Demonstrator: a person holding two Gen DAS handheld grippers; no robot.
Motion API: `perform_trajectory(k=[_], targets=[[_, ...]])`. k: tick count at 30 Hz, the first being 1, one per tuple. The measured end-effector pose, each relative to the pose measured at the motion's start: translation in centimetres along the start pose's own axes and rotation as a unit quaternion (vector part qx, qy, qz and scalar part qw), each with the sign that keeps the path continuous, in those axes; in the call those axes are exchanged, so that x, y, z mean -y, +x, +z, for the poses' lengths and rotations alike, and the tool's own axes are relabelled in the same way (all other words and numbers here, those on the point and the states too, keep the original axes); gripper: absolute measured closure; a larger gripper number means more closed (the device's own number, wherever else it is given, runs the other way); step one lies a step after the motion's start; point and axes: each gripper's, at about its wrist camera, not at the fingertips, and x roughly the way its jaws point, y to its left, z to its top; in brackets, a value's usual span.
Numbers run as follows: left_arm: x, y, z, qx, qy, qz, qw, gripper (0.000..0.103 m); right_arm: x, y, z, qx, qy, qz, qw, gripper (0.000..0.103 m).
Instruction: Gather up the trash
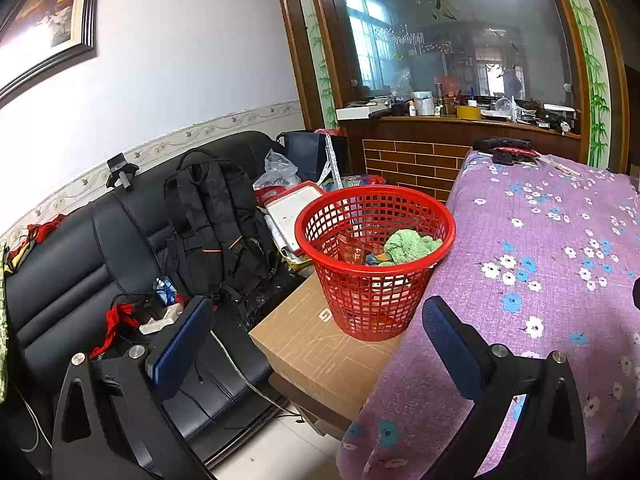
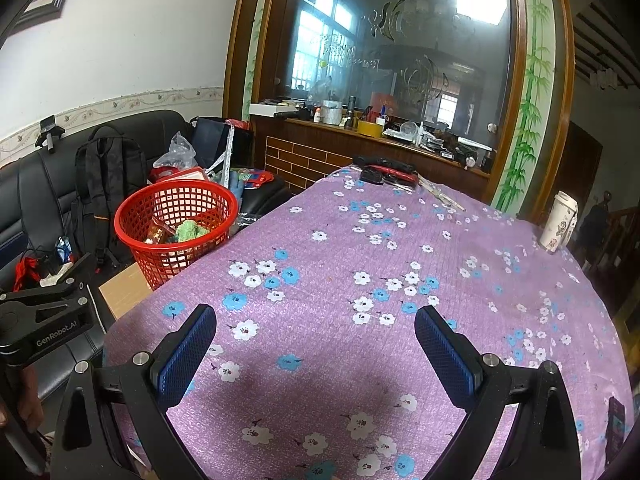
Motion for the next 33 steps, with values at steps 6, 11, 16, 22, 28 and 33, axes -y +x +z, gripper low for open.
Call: perform_trajectory(k=[6,11,16,22,28,33], targets=[[0.0,0.0,0.0,0.0,0.0,0.0,1.0,0.0,0.0,0.2,-0.3,-0.002,-0.001,0.0,1.0,0.002],[0.0,-0.1,0.0,-0.001,0.0,-0.001,1.0,0.0,0.0,0.4,-0.3,-0.003,0.0,0.001,1.0,0.002],[0.0,0.0,-0.2,0.001,0.002,-0.002,1.0,0.0,0.0,0.7,-0.5,-0.005,0.001,0.002,1.0,0.002],[1.7,0.3,0.9,-0.005,0.019,-0.022,0.9996,0.0,2.6,1.3,-0.6,-0.016,0.038,-0.002,0.999,0.002],[10.0,1.0,3.3,-0.05,0.081,-0.132,0.9867,0.0,12.5,3.0,-1.8,-0.06,0.136,-0.077,0.986,0.002],[19.4,2.7,3.7,-0.131,0.125,-0.241,0.9533,0.0,21.2,5.4,-3.8,-0.123,0.207,-0.15,0.959,0.0]])
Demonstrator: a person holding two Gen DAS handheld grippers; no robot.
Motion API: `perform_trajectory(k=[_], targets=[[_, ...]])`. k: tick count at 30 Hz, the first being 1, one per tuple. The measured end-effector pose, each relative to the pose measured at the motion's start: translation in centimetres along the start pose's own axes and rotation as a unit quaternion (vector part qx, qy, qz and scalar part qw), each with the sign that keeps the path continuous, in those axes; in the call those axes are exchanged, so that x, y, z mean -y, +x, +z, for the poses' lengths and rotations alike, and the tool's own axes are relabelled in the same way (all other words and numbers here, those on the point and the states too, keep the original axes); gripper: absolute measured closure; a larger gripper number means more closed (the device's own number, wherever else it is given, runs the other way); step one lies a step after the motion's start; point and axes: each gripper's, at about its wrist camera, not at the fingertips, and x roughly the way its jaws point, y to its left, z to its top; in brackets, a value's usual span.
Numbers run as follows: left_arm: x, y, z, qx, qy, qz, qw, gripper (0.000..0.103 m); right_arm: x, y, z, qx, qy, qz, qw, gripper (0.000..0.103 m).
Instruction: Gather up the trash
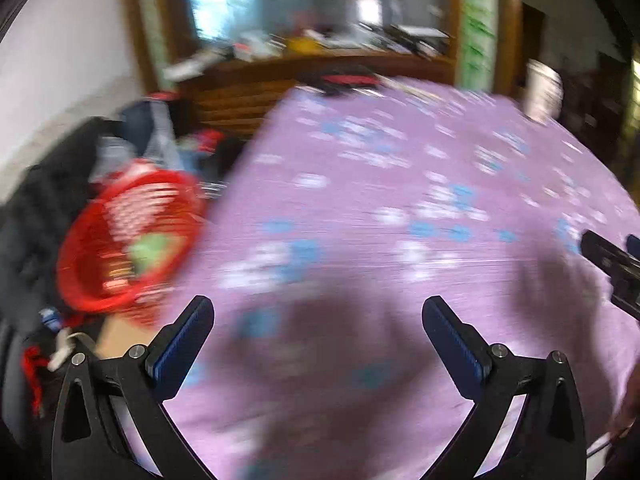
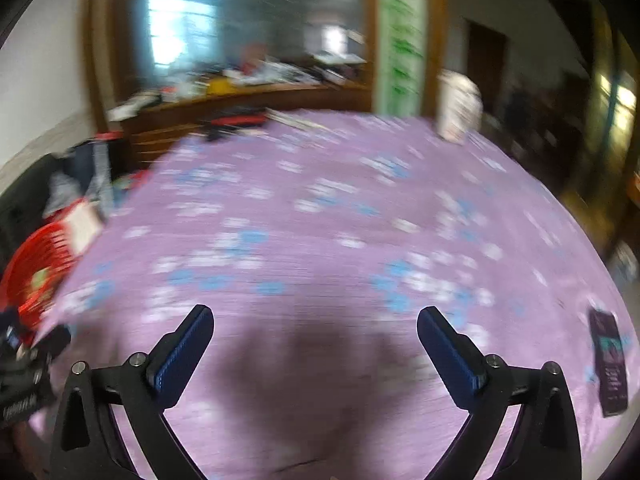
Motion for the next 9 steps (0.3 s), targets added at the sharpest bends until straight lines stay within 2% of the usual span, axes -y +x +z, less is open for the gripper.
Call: perform_trajectory(k=[2,5,9], targets=[[3.3,2.5,1.3,-0.027,0.019,-0.023,0.9992,0.0,2.2,2.2,0.4,-0.028,0.01,-0.026,0.999,0.0],[6.6,5.2,2.1,-0.066,0.026,-0.056,0.9959,0.0,4.0,4.7,0.4,-0.061,0.022,-0.029,0.997,0.0],[8.7,7.8,2.3,-0.09,0.04,-0.05,0.9939,0.0,4.8,6.2,0.1,-0.081,0.037,-0.013,0.996,0.0]])
